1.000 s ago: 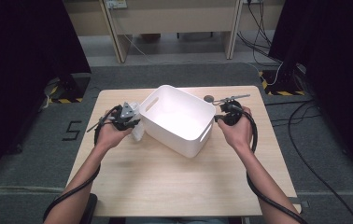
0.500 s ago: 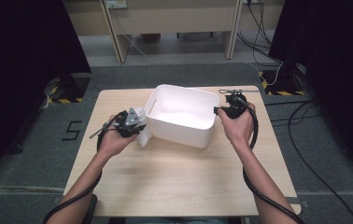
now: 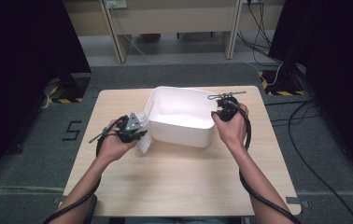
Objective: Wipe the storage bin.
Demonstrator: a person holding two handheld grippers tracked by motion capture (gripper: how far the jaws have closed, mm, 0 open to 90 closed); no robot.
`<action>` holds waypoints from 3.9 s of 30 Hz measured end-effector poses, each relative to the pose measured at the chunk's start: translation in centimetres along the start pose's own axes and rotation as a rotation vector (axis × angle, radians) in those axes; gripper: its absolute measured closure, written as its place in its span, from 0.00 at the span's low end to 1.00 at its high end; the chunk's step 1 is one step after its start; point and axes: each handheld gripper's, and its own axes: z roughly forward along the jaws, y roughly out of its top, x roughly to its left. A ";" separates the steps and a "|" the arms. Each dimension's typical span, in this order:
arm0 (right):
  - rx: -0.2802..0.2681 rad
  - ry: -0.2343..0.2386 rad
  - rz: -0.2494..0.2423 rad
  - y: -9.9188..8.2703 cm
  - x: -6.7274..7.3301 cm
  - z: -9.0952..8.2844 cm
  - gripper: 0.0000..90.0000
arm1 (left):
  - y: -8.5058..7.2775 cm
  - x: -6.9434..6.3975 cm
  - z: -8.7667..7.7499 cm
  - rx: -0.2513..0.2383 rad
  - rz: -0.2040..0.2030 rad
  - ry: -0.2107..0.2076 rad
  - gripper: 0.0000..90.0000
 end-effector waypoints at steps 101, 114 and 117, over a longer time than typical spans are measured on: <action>-0.042 0.020 -0.105 -0.4 0.9 0.6 0.84 | -0.9 -2.9 4.2 0.117 -0.125 -0.053 0.87; -0.043 0.023 -0.112 -0.4 0.9 0.6 0.84 | 0.3 -2.8 2.9 0.092 -0.097 -0.037 0.87; -0.042 0.022 -0.112 -0.4 0.9 0.7 0.84 | 0.8 -2.7 2.3 0.077 -0.093 -0.028 0.87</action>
